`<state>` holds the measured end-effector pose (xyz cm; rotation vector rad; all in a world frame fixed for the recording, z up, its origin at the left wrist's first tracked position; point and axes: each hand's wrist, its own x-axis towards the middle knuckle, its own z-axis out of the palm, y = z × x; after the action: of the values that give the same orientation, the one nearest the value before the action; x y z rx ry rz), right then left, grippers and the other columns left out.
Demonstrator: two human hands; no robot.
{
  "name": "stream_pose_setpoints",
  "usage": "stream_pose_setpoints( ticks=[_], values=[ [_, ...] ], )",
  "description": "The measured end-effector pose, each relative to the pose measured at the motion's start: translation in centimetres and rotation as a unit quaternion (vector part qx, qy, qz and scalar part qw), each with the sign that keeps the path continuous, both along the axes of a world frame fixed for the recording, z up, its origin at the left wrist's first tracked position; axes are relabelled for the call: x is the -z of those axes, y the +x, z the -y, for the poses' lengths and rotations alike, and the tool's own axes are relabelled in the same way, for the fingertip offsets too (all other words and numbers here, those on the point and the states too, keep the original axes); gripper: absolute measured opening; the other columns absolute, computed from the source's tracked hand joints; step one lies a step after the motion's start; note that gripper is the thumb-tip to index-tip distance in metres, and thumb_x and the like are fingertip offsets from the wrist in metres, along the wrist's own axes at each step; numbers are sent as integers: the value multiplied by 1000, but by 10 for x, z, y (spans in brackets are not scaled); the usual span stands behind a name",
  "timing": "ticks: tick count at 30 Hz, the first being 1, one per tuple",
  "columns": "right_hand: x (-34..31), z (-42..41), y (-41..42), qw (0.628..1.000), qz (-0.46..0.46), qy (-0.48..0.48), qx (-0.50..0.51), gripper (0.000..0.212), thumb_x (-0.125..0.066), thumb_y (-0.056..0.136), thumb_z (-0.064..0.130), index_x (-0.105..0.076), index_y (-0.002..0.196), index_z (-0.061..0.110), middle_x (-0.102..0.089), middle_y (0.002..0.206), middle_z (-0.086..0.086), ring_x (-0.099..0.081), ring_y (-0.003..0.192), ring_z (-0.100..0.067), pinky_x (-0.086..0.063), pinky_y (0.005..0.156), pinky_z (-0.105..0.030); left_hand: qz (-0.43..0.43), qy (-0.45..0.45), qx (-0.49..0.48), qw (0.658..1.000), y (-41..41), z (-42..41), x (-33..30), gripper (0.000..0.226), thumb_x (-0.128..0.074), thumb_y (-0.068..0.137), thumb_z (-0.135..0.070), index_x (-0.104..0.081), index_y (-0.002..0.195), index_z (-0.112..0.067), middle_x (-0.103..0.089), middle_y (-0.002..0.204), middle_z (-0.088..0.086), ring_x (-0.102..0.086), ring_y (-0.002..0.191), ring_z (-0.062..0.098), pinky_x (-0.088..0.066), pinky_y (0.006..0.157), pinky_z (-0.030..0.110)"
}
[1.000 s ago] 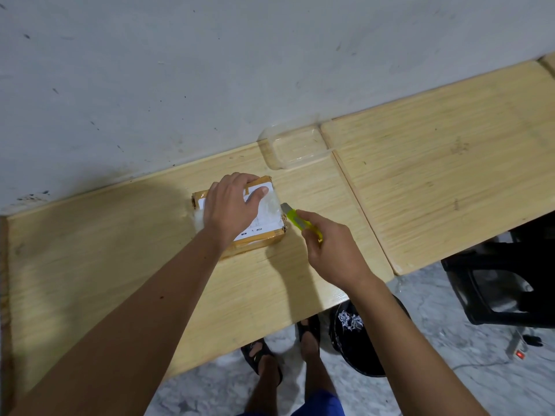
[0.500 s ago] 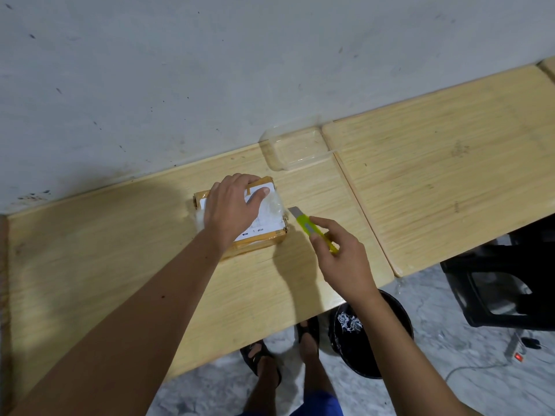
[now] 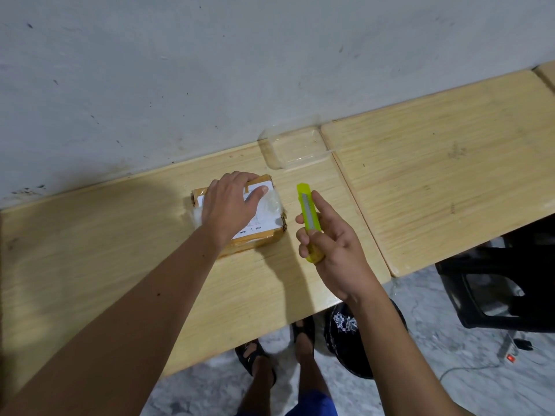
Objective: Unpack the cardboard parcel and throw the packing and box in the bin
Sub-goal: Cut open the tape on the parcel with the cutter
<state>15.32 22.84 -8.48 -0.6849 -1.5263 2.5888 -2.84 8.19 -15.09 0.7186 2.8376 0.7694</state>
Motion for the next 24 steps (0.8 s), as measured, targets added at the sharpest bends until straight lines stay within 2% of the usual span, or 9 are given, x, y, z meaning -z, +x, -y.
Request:
stream_pose_setpoints(
  ticks=[4, 6, 10, 13, 15, 17, 19, 21, 24],
  values=[
    [-1, 0, 1, 999, -6, -51, 5, 69, -42, 95, -13, -39, 156, 19, -66, 106, -5, -59, 77, -15, -51, 63, -24, 2, -3, 0, 1000, 0, 0, -2, 40, -56, 103, -51, -68, 129, -23, -70, 127, -7, -61, 120, 19, -38, 105, 37],
    [0, 1, -1, 999, 7, -33, 34, 64, -47, 97, -8, -45, 153, 23, -62, 111, -9, -60, 76, -17, -52, 62, -26, 3, -6, 1, 1000, 1, 0, -3, 40, -56, 103, -51, -68, 129, -23, -71, 127, -6, -62, 119, 19, -38, 104, 37],
    [13, -9, -4, 982, 71, 143, 101, 50, -76, 90, 17, -63, 131, 42, -60, 106, -5, -57, 54, -18, -49, 51, -27, 7, -8, 1, 1000, 2, 1, -4, 41, -56, 103, -52, -68, 129, -23, -71, 126, -6, -62, 118, 19, -39, 104, 38],
    [31, -33, -11, 954, 125, 225, 156, 37, -79, 87, 19, -68, 117, 39, -63, 104, -7, -58, 44, -20, -43, 41, -27, 8, -12, -1, 1000, 1, 3, -3, 42, -56, 103, -53, -68, 130, -24, -71, 126, -6, -62, 117, 18, -39, 104, 37],
    [44, -53, -19, 932, 157, 275, 179, 31, -77, 88, 21, -68, 115, 34, -64, 109, -7, -67, 52, -23, -48, 43, -29, 2, -11, -2, 1000, 0, 3, -2, 42, -56, 102, -53, -68, 130, -23, -71, 125, -6, -63, 116, 19, -40, 103, 38],
    [58, -74, -28, 905, 187, 329, 191, 29, -76, 90, 24, -70, 118, 28, -65, 113, -8, -73, 77, -29, -60, 61, -39, -5, -10, 0, 1000, -2, 2, -2, 42, -56, 102, -53, -68, 129, -23, -71, 125, -5, -63, 116, 20, -41, 103, 38],
    [73, -94, -37, 877, 215, 388, 186, 32, -75, 91, 25, -71, 122, 21, -67, 115, -7, -68, 102, -29, -56, 91, -45, -5, -7, 2, 1000, -3, -1, -2, 42, -56, 103, -53, -68, 130, -23, -71, 127, -5, -63, 118, 20, -40, 104, 38],
    [85, -112, -44, 853, 225, 439, 170, 35, -73, 92, 26, -71, 125, 17, -66, 116, -10, -64, 109, -26, -51, 99, -41, -1, -1, 3, 1000, -3, -2, -2, 42, -55, 102, -53, -68, 130, -24, -70, 128, -6, -62, 119, 18, -40, 105, 38],
    [101, -134, -53, 818, 250, 500, 134, 38, -70, 93, 29, -70, 129, 15, -60, 119, -17, -63, 109, -33, -49, 101, -40, 1, 13, 2, 1000, -3, -3, -4, 41, -57, 102, -54, -68, 129, -25, -70, 127, -7, -62, 116, 17, -41, 104, 36]
  ],
)
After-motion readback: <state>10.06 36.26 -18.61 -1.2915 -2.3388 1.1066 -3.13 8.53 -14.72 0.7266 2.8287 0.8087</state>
